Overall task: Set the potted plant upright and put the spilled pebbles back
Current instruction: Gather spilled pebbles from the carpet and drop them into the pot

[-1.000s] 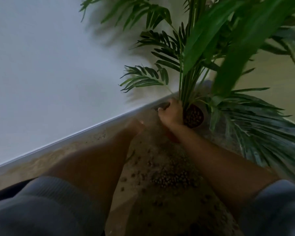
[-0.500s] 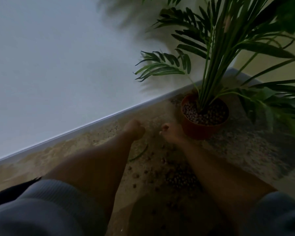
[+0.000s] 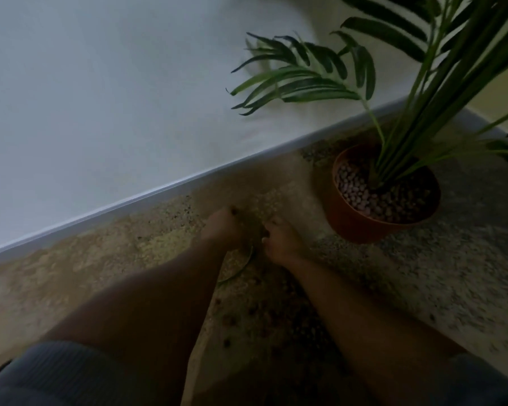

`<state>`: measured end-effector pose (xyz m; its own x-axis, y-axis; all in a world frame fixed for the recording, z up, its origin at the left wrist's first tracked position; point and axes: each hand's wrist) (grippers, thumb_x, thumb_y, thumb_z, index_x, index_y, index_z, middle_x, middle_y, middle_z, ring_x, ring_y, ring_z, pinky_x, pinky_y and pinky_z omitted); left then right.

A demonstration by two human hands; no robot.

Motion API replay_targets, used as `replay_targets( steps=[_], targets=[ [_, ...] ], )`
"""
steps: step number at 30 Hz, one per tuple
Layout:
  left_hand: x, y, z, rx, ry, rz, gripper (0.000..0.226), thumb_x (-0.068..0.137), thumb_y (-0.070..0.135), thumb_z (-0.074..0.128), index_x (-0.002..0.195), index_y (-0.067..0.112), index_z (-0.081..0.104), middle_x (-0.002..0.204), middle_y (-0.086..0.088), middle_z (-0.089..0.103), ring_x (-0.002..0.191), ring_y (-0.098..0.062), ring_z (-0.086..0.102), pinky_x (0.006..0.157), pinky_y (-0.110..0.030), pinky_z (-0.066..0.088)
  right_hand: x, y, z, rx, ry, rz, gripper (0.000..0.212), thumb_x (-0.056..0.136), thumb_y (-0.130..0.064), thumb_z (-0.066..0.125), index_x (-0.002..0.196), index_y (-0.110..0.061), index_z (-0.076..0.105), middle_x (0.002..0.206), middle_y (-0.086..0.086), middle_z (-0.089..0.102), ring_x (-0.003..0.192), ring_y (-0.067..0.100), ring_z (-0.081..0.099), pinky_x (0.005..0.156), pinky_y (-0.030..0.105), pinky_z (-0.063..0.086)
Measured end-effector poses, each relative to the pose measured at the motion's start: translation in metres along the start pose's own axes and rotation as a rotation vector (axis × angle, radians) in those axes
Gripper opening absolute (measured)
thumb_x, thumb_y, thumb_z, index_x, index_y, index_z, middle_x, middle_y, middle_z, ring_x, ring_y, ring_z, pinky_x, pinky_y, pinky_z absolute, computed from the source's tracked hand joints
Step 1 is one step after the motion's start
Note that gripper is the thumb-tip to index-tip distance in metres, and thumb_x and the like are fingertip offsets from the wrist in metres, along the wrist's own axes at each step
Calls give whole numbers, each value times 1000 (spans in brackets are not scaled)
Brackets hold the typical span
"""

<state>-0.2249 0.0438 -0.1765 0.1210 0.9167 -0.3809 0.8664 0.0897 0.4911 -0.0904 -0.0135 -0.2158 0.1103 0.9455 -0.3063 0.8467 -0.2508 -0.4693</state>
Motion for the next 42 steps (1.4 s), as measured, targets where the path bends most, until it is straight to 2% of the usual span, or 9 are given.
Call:
replay_targets(
  steps=[6,10,14,19,26,33,37,39,42],
  targets=[
    [19,-2,16,3,60,-17,40,95,22,55,134,21,49,125,-6,59,102,-20,61,84,-37,57,8,6,8,-23,-14,-3,20,91,-15,56,111,-16,58,132,6,39,120,26,41,101,42,43],
    [26,1,21,53,80,3,32,95,22,55,126,18,58,137,-8,47,112,-23,57,93,-41,54,7,13,2,-24,-74,-101,11,85,-14,58,87,-22,50,119,8,47,116,27,43,96,35,39],
    [33,-2,20,41,46,-52,27,95,22,55,118,12,63,137,-13,48,113,-25,57,96,-43,52,1,25,-10,-150,-167,-174,6,85,-23,57,91,-20,57,115,6,48,115,26,43,98,38,41],
    [21,-14,14,66,32,-126,22,96,30,54,102,14,68,103,-8,68,92,-21,65,87,-41,56,-17,47,-17,-241,-138,-157,14,87,-37,50,89,-23,48,114,5,43,115,27,40,90,41,44],
    [-12,-45,4,152,-31,-138,28,91,36,60,111,17,65,135,-12,49,119,-27,52,101,-43,47,-40,48,-7,-167,-126,-62,29,93,-44,51,106,-19,49,127,11,44,111,29,50,91,40,46],
    [-43,-67,-3,-22,-146,-274,27,92,25,60,115,11,58,114,-10,62,99,-20,60,72,-28,49,-51,30,4,71,-111,-75,22,93,-31,57,107,-16,64,118,3,47,107,25,54,86,30,45],
    [-50,-69,-1,-36,-192,-288,25,92,21,59,115,12,61,114,-9,61,100,-19,59,78,-28,50,-57,8,16,-39,-182,-164,41,88,-51,58,119,-24,62,141,1,40,127,26,45,97,35,41],
    [-50,-72,-1,-6,-213,-280,26,91,20,60,116,11,62,114,-9,61,102,-20,59,78,-28,50,-61,-2,26,-114,-196,-186,43,88,-48,59,125,-26,59,152,1,31,135,27,37,104,40,38],
    [-49,-76,-2,-2,-204,-281,26,92,22,58,116,10,62,115,-10,60,104,-21,59,88,-32,52,-69,-14,34,-141,-171,-207,35,92,-36,58,125,-24,58,142,1,38,124,23,44,95,35,40]
  ],
)
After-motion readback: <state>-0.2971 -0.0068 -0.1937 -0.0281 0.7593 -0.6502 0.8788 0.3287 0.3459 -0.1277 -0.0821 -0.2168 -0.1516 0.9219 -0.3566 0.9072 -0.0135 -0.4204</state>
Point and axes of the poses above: each hand's wrist, its own x-axis towards the middle knuckle, its own z-axis out of the palm, y = z × x
